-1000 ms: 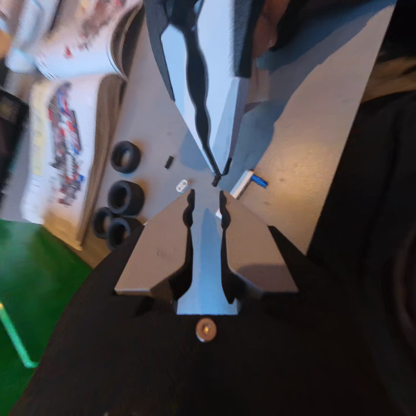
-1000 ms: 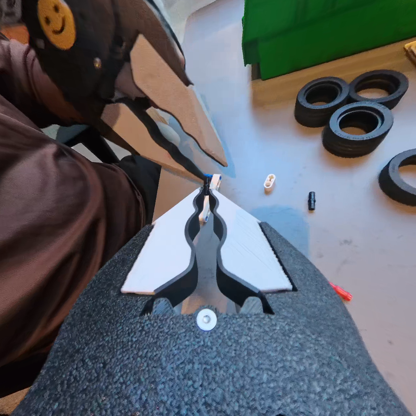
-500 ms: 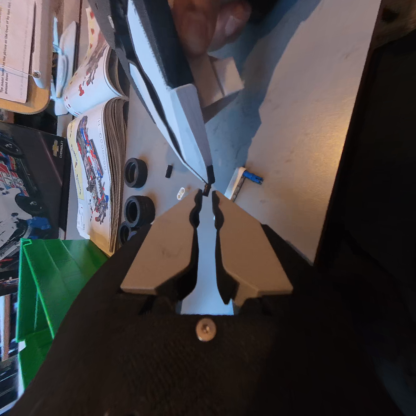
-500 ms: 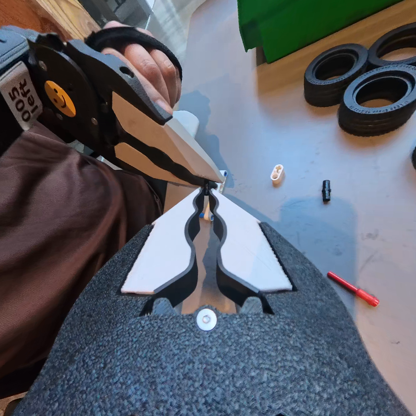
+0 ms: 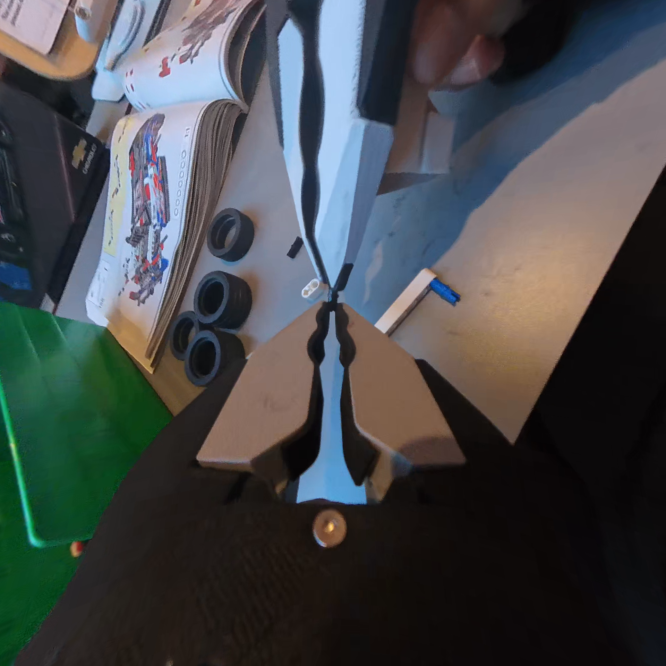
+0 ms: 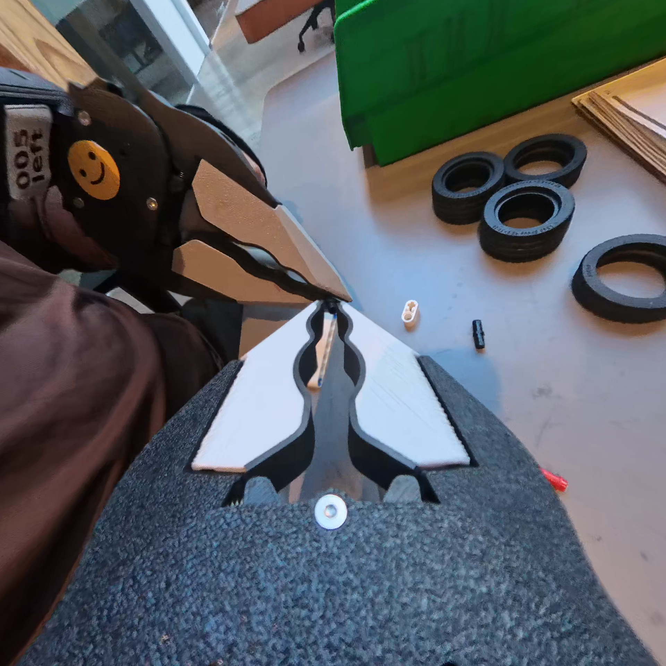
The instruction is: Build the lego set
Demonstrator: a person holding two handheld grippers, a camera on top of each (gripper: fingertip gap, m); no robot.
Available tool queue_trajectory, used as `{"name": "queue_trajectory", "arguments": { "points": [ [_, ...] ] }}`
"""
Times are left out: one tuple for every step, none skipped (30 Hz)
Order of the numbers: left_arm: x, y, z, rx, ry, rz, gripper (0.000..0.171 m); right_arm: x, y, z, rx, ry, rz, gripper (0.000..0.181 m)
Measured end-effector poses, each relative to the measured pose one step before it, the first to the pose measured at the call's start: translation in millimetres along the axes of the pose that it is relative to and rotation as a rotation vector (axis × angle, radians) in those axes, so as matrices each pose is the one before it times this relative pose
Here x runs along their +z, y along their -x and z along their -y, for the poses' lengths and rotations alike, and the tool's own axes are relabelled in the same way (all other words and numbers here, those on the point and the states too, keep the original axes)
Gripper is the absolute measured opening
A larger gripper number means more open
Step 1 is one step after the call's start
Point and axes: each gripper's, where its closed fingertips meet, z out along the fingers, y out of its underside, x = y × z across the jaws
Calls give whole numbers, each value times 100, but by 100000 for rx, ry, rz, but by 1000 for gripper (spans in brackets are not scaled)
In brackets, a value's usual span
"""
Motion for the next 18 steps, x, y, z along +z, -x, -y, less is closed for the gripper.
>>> {"name": "queue_trajectory", "arguments": {
  "points": [
    [-63,89,-105,-2415,-385,-575,0,-58,15,212,515,-1458,311,7],
    [-53,24,-80,-1880,-408,-710,1,-84,36,169,315,-1100,467,6],
    [-76,-21,-24,-1678,-699,-810,1,-94,-43,125,598,-881,38,6],
    [-65,-45,-12,-1729,-796,-929,1,-80,-101,96,703,-722,-207,6],
    [-71,-20,-23,-1500,-643,-707,0,-42,-26,48,568,-472,149,6],
    [-69,68,-33,-1227,-544,-154,1,5,-1,16,428,-196,188,6],
    [-68,73,-31,-809,-524,-2,1,50,20,-2,192,-21,-7,6],
    [-66,82,-17,-530,-322,221,0,69,76,1,35,11,97,6],
    [-60,120,41,-184,-638,640,1,100,121,0,182,36,318,6],
    [-97,58,112,-26,-936,381,0,106,104,2,401,-16,186,6],
    [-129,132,245,-249,-1661,1022,0,105,-23,10,715,-61,-491,6],
    [-90,156,178,-418,-1075,918,0,95,29,26,921,-219,-10,6],
    [30,97,-19,-147,346,392,0,58,153,130,928,-904,1014,5],
    [19,302,16,-11,-300,2013,0,4,66,191,1064,-1395,583,5],
    [-3,229,77,-420,-738,1709,0,-29,32,186,1436,-1405,684,3],
    [41,-33,-22,-846,59,-239,0,-52,18,169,1779,-1277,887,3],
    [65,-124,-48,-720,91,-787,0,-51,-43,144,1558,-1270,494,1],
    [52,-71,-16,-835,-318,-92,0,-39,-64,134,1379,-1317,288,0]
  ]
}}
